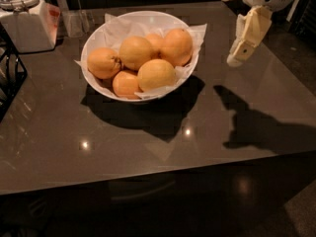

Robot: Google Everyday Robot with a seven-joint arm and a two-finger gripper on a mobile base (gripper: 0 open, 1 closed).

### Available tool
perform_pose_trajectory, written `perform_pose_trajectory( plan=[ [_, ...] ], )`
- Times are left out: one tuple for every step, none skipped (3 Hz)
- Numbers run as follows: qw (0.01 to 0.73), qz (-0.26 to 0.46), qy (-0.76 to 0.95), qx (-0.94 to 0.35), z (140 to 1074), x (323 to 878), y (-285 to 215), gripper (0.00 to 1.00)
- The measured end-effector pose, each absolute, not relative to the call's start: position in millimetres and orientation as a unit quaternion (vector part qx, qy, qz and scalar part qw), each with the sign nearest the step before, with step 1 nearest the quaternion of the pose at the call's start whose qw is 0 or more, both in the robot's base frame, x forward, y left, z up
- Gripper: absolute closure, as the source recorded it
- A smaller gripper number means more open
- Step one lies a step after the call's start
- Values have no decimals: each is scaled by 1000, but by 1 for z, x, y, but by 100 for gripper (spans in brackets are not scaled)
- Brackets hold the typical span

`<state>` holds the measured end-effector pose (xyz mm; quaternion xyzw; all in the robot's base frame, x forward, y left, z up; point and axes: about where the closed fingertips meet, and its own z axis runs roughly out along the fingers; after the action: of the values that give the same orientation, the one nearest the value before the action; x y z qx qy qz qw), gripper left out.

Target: Pick orange from white bowl

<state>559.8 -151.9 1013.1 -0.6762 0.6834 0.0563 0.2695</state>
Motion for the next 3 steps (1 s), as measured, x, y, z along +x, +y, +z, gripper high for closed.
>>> perform_pose_trajectory(
  plan=[
    [270, 77, 660, -697, 1008, 586, -133, 0],
    [274, 95, 642, -710, 1002, 608, -115, 0],
    [273, 122, 636, -711, 987, 625, -97, 0]
  ],
)
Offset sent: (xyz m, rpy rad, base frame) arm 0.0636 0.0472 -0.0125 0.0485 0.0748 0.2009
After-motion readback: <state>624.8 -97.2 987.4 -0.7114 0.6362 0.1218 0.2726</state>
